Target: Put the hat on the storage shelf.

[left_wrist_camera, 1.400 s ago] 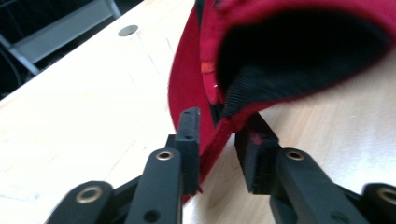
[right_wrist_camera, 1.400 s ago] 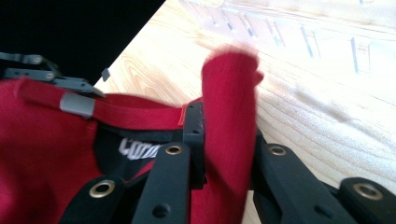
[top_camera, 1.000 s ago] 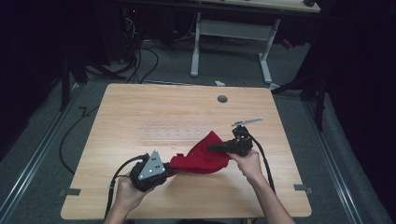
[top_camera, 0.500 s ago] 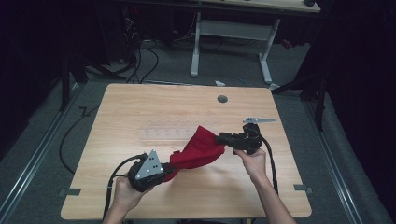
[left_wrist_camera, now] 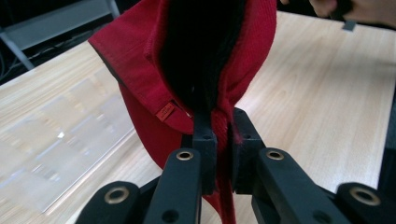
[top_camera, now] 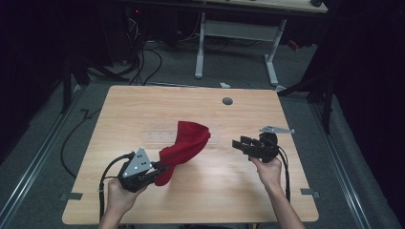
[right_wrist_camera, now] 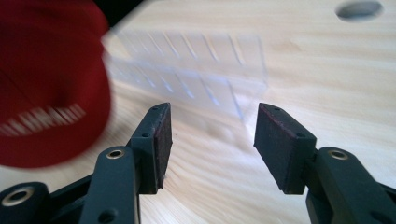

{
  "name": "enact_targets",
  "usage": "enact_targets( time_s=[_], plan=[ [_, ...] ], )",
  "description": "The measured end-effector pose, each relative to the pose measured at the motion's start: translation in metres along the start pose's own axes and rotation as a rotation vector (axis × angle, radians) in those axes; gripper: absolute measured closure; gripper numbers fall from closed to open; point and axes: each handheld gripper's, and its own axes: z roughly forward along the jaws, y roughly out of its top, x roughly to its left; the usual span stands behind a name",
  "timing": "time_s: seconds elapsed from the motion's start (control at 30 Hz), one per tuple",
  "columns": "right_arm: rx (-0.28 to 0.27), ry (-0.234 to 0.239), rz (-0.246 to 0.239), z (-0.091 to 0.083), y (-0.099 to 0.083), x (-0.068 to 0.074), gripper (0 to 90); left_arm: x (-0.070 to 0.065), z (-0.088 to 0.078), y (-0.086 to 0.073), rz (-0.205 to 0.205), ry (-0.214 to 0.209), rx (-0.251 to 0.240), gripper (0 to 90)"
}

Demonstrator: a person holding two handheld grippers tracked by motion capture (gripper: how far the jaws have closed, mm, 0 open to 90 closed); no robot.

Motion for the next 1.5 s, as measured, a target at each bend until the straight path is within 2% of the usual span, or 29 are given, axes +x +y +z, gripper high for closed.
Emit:
enact_targets(
  time_s=[0.03, 0.07, 0.1, 0.13, 0.27, 0.3, 0.33, 0.4, 0.47, 0.63, 0.73, 0.77, 0.83, 0.9, 0.93, 1.17, 1.5],
  plan=[
    [0.004, -0.022, -0.013, 0.001, -0.004, -0.001, 45.7, 0.002, -0.002, 0.001, -0.009, 0.004, -0.012, 83.6],
    [0.004, -0.022, -0.013, 0.001, -0.004, -0.001, 45.7, 0.002, -0.002, 0.001, -0.009, 0.004, -0.012, 83.6],
    [0.006, -0.048, -0.027, 0.002, -0.008, -0.002, 45.4, 0.004, -0.004, 0.003, -0.025, 0.007, -0.027, 83.6],
    [0.025, -0.106, -0.046, 0.004, -0.018, -0.006, 44.8, 0.007, -0.006, 0.004, -0.029, 0.012, -0.040, 83.6],
    [0.044, -0.188, -0.070, 0.008, -0.036, -0.014, 44.0, 0.013, -0.009, 0.008, -0.043, 0.028, -0.063, 83.5],
    [0.044, -0.188, -0.070, 0.008, -0.036, -0.014, 44.0, 0.013, -0.009, 0.008, -0.043, 0.028, -0.063, 83.5],
    [0.055, -0.226, -0.066, 0.009, -0.046, -0.020, 43.9, 0.015, -0.010, 0.010, -0.061, 0.037, -0.079, 83.5],
    [0.059, -0.233, -0.059, 0.009, -0.049, -0.021, 43.8, 0.016, -0.010, 0.011, -0.064, 0.040, -0.087, 83.5],
    [0.060, -0.278, -0.052, 0.007, -0.058, -0.028, 43.4, 0.019, -0.011, 0.013, -0.088, 0.049, -0.109, 83.5],
    [0.070, -0.325, -0.047, 0.007, -0.066, -0.037, 42.0, 0.024, -0.011, 0.016, -0.102, 0.065, -0.122, 83.5],
    [0.082, -0.375, -0.053, 0.008, -0.072, -0.042, 40.6, 0.028, -0.014, 0.019, -0.118, 0.078, -0.139, 83.5],
    [0.082, -0.375, -0.053, 0.008, -0.072, -0.042, 40.6, 0.028, -0.014, 0.019, -0.118, 0.078, -0.139, 83.5],
    [0.092, -0.416, -0.075, 0.010, -0.074, -0.042, 40.2, 0.031, -0.016, 0.022, -0.129, 0.095, -0.159, 83.5],
    [0.096, -0.426, -0.081, 0.010, -0.074, -0.042, 40.3, 0.032, -0.016, 0.022, -0.132, 0.099, -0.166, 83.5],
    [0.103, -0.447, -0.099, 0.011, -0.074, -0.040, 39.4, 0.035, -0.018, 0.024, -0.143, 0.106, -0.180, 83.5],
    [0.101, -0.450, -0.093, 0.011, -0.073, -0.041, 38.3, 0.042, -0.019, 0.029, -0.164, 0.126, -0.221, 83.5],
    [0.103, -0.453, -0.092, 0.012, -0.074, -0.040, 37.2, 0.050, -0.021, 0.040, -0.174, 0.145, -0.260, 83.5]
  ],
)
